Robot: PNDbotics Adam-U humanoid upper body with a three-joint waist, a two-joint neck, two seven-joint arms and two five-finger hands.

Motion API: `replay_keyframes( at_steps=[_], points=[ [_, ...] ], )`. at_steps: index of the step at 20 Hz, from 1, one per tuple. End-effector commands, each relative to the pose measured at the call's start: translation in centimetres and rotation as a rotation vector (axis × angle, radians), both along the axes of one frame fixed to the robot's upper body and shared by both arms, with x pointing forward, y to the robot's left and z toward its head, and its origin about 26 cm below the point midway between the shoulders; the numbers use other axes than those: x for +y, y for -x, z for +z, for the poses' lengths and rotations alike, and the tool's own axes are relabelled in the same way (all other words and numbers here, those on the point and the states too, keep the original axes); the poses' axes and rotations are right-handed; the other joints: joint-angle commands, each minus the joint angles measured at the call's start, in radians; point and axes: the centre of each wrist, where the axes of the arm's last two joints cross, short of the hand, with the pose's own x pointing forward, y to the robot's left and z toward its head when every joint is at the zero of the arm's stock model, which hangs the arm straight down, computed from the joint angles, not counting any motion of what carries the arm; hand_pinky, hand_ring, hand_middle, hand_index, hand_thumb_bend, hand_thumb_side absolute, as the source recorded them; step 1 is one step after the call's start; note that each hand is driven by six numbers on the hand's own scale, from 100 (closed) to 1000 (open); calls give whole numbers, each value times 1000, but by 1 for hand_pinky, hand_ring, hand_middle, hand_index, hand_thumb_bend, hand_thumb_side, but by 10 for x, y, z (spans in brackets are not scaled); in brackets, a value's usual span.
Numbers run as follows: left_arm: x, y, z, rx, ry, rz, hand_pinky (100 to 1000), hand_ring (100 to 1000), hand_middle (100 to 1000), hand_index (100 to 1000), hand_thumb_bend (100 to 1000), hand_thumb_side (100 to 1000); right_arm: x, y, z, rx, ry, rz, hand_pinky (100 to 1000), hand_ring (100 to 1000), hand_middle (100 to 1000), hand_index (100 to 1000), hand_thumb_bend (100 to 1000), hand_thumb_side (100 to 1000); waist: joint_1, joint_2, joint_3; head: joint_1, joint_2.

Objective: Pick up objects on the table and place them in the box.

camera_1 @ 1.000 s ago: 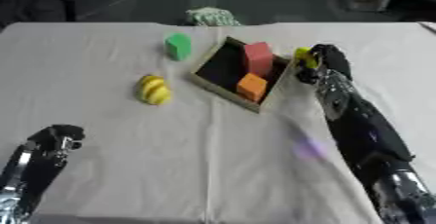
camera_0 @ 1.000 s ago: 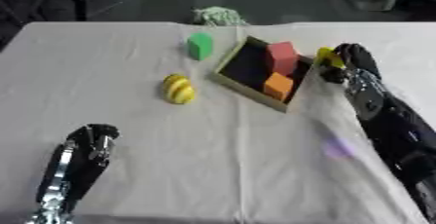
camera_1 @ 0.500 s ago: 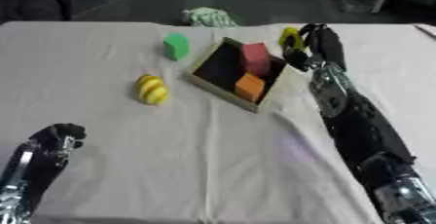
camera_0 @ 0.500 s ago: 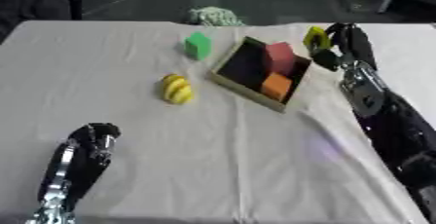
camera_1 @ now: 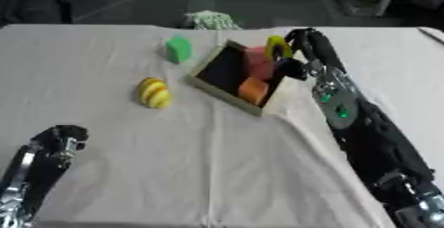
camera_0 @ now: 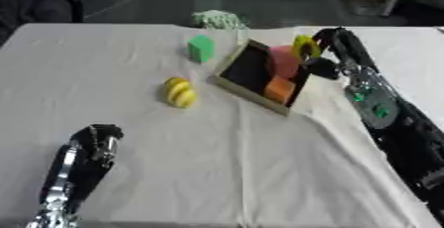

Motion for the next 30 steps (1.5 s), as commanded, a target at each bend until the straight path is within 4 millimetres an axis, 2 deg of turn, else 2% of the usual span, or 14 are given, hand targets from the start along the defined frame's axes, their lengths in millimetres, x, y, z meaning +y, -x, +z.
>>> replay_keyframes(
  at_steps=[1, 9, 12, 16, 19, 21, 23, 30],
  points=[
    [3, -1, 7, -26, -6, 4, 718, 705, 623, 573, 100, 594, -5, 1, 14, -29, 58, 25, 685, 652, 385, 473, 100, 232, 2, -15, -2, 5, 5],
    [3, -1, 6, -25, -6, 3, 719, 706, 622, 573, 100, 594, 0, 3, -4, 33, 130, 79, 695, 663, 398, 488, 100, 210, 4, -15, -6, 3, 5],
    [3, 0, 7, -25, -6, 4, 719, 706, 622, 573, 100, 594, 4, 3, -8, 43, 156, 102, 707, 680, 429, 520, 100, 203, 7, -15, -6, 1, 5],
    [3, 0, 6, -24, -5, 2, 719, 707, 622, 573, 100, 595, 9, 3, -11, 53, 216, 136, 737, 730, 558, 663, 100, 198, 6, -16, -6, -1, 5],
    [3, 0, 6, -23, -5, 2, 720, 707, 622, 574, 100, 595, 10, 3, -12, 70, 246, 149, 771, 777, 704, 813, 100, 201, 6, -17, -6, -1, 5],
    [3, 0, 6, -23, -5, 4, 720, 707, 622, 574, 100, 595, 9, 3, -12, 114, 257, 169, 797, 810, 776, 884, 100, 368, 5, -18, -6, -1, 5],
    [4, 0, 6, -22, -5, 5, 720, 708, 622, 574, 100, 595, 8, 3, -10, 154, 259, 184, 810, 826, 810, 919, 100, 459, 4, -19, -7, -1, 5],
    [4, 1, 4, -16, -5, 11, 720, 708, 621, 574, 100, 596, 1, 3, 7, 183, 224, 164, 821, 843, 862, 932, 100, 409, 3, -25, -13, 2, 5]
  ],
)
